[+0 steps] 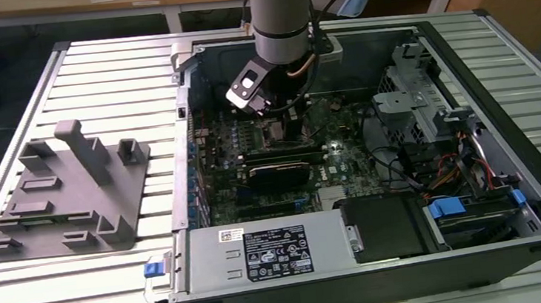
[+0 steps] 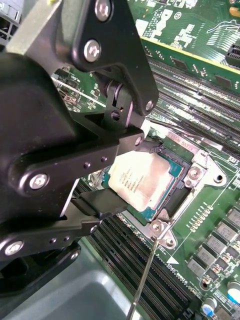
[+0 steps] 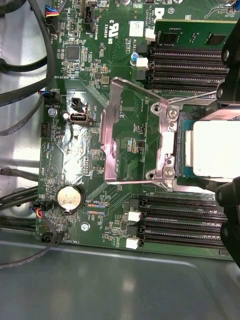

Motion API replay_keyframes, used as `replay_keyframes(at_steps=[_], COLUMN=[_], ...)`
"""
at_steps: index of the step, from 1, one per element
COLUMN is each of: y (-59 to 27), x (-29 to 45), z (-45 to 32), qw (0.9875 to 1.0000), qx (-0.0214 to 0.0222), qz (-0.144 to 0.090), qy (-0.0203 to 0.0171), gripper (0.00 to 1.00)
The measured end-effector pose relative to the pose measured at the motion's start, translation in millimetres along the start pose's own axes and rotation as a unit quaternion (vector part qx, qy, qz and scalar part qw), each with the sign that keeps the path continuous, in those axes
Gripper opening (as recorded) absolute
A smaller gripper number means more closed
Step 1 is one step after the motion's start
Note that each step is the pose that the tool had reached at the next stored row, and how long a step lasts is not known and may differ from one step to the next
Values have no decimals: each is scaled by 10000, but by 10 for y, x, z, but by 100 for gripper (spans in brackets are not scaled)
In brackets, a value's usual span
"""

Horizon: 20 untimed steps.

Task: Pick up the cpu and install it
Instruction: 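Place the cpu into insertion slot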

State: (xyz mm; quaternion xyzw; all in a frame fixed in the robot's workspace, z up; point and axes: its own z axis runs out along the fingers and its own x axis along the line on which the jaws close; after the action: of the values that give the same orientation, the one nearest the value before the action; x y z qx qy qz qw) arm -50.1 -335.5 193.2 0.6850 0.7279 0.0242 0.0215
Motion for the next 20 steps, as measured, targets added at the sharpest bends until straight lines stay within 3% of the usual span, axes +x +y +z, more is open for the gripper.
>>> replay_keyframes(at_steps=[4,9,20], y=[0,0,0], x=[0,0,0], z=[1,0,0], qw=[10000,10000,9998], qx=[0,4,4], qz=[3,6,191], qy=[-9,-67,-75], gripper=[53,53,53])
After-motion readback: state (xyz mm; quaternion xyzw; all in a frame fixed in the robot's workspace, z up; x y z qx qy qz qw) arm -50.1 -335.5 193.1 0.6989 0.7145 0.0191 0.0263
